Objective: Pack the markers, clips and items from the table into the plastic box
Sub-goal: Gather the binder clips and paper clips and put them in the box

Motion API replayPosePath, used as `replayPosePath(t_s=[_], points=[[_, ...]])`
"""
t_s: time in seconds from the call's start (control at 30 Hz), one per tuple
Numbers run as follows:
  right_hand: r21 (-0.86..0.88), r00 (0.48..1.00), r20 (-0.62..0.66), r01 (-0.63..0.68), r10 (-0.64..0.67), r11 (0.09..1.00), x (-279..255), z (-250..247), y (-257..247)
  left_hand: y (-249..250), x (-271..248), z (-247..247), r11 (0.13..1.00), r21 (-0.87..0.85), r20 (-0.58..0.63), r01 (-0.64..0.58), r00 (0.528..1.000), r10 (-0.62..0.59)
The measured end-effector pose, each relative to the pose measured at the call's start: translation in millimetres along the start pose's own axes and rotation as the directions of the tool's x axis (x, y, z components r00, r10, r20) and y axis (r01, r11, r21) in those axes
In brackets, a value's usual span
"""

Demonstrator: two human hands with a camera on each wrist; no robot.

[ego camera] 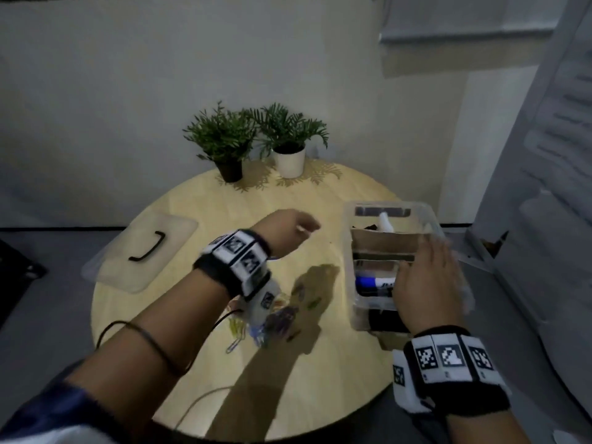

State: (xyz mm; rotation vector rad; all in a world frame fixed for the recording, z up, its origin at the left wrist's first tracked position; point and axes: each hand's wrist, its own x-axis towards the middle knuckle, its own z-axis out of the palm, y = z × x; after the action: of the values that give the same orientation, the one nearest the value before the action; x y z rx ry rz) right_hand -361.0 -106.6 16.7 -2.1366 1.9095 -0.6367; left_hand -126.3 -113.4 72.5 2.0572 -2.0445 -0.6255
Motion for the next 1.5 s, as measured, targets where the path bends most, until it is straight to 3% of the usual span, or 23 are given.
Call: replayPosePath(t_s=[0.1,0.17,0.2,0.23,0.3,0.4,0.47,0.53,0.67,0.77,0.97,1.13,1.33,1.5], points=[[0.171,0.968,-0.103,0.243,-0.228,0.955,-17,10,-46,-70,-47,20,0.975,0.098,0.101,0.197,0.973,-0.207],[0.261,0.941,-0.024,0.332,-0.338,0.906,-35,25,-83,-101,-70,39,0.948,0.095,0.207,0.304,0.926,-0.317],[0.269,0.932,0.075,0.324,-0.355,0.907,-43,35,-99,-112,-79,49,0.937,0.108,0.240,0.331,0.906,-0.348],[0.237,0.922,0.195,0.287,-0.335,0.928,-48,47,-112,-121,-86,59,0.922,0.147,0.256,0.358,0.886,-0.385],[0.056,0.891,0.419,0.166,-0.175,0.984,-54,68,-124,-129,-101,72,0.881,0.235,0.249,0.411,0.850,-0.463],[-0.175,0.824,0.562,0.029,0.076,0.984,-57,89,-111,-145,-121,80,0.842,0.294,0.200,0.453,0.832,-0.518],[-0.221,0.800,0.583,-0.018,0.146,0.975,-59,99,-97,-158,-129,81,0.845,0.266,0.204,0.463,0.830,-0.519],[-0.204,0.788,0.595,-0.038,0.155,0.978,-62,110,-94,-160,-132,83,0.862,0.100,0.237,0.497,0.830,-0.506],[-0.101,0.812,0.582,0.019,0.044,0.995,-60,133,-117,-137,-115,93,0.916,-0.091,0.180,0.391,0.911,-0.371],[-0.051,0.822,0.568,0.061,-0.021,0.997,-55,138,-124,-132,-96,99,0.932,-0.157,0.165,0.326,0.939,-0.301],[0.068,0.857,0.506,0.070,-0.095,0.995,-55,145,-122,-131,-80,102,0.963,-0.081,0.094,0.256,0.964,-0.248],[0.044,0.889,0.440,0.123,-0.129,0.991,-53,147,-125,-121,-76,102,0.975,0.038,-0.007,0.218,0.976,-0.218],[0.131,0.905,0.418,0.020,-0.073,0.991,-45,136,-125,-116,-75,91,0.976,0.103,-0.004,0.191,0.981,-0.192],[0.286,0.933,0.347,-0.012,-0.092,0.958,-36,117,-126,-118,-80,73,0.984,0.060,-0.092,0.166,0.983,-0.160]])
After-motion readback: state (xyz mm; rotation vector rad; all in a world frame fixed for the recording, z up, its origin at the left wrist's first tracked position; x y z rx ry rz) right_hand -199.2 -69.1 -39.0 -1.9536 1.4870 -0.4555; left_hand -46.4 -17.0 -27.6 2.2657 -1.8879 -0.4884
